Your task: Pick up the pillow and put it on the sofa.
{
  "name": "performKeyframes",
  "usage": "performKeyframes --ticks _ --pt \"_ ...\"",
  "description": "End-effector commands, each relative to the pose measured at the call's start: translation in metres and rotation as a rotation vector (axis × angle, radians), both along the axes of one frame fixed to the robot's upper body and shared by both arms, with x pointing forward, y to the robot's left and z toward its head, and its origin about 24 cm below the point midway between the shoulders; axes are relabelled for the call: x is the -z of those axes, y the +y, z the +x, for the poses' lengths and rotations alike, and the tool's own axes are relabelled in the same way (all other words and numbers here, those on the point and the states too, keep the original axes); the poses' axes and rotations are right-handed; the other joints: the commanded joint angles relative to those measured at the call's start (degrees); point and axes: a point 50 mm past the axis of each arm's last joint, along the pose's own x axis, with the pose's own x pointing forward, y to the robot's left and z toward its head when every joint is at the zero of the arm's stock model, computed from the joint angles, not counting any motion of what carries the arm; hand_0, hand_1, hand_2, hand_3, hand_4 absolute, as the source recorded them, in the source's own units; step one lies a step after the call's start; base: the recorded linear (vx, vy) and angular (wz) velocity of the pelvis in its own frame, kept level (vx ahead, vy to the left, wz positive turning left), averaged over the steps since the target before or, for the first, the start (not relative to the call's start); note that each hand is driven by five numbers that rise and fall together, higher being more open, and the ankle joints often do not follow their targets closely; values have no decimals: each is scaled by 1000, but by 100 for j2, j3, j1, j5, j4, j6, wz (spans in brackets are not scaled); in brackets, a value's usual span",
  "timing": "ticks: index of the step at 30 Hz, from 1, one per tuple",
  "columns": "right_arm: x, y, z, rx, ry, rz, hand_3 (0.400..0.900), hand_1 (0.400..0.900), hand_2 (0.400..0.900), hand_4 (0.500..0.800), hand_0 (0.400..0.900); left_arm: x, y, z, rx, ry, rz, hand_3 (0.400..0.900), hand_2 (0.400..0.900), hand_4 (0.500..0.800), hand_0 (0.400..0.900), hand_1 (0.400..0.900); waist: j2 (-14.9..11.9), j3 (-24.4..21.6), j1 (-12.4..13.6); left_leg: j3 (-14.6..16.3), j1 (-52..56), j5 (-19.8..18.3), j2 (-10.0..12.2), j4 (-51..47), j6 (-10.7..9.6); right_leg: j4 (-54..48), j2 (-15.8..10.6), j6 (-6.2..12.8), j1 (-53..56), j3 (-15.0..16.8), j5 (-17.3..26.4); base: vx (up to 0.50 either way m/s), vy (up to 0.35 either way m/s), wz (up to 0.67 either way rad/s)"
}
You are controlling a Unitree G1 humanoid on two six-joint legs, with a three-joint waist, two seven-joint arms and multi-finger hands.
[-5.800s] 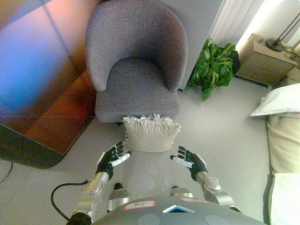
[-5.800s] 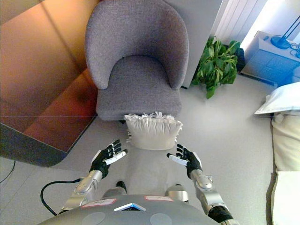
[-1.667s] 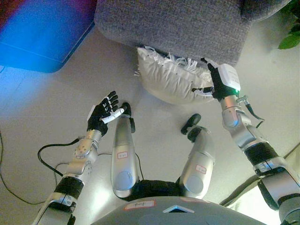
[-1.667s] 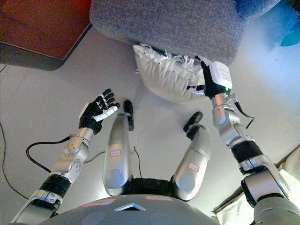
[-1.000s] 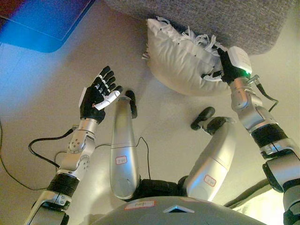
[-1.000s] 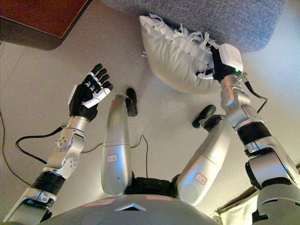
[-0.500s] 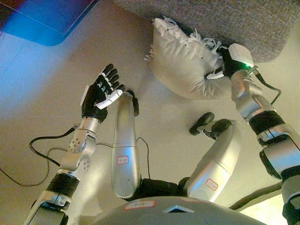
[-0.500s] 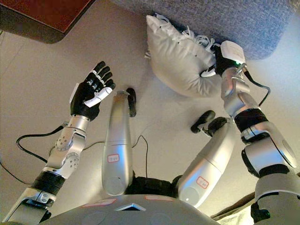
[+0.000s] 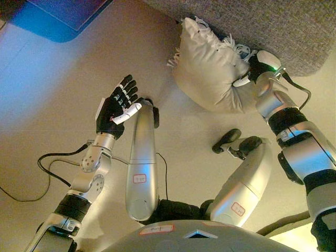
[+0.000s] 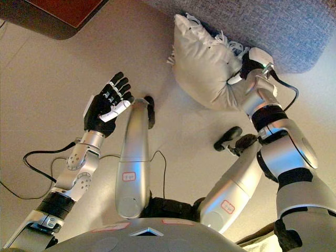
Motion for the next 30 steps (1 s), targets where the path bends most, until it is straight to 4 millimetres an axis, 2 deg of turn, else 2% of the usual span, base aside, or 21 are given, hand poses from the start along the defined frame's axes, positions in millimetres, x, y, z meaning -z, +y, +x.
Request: performKeyframes --ticks 1,11,19,26,30 --pt "-31 -12 8 35 -74 104 400 400 400 500 400 -38 -19 1 93 -199 -47 900 900 800 900 900 370 -13 372 327 235 -379 79 400 500 268 182 -116 -98 -175 -74 14 8 -6" --pt "-25 -6 7 1 -152 317 400 400 400 500 400 -33 -17 -4 76 -171 -54 900 900 800 900 900 346 -13 357 294 386 -326 178 361 508 220 224 -131 126 -183 -69 5 -2 -2" --pt "-48 7 5 -121 -283 316 400 400 400 500 400 -27 -11 -8 29 -146 -74 900 900 800 900 900 274 -13 253 417 784 -117 334 -182 495 -221 315 -88 533 -299 129 -20 -28 -8" --pt "-73 17 -5 -283 -406 286 400 400 400 500 400 -23 -2 -6 -64 -108 -26 900 900 800 900 900 31 -13 108 649 1764 399 492 -1706 395 -1701 477 -25 1595 -608 718 -33 -39 -14" --pt "-80 20 -12 -343 -463 279 400 400 400 500 400 -20 4 -3 -93 -84 16 900 900 800 900 900 -179 -13 88 748 2433 729 421 -2630 327 -2735 530 63 2372 -955 1092 -5 -55 -11"
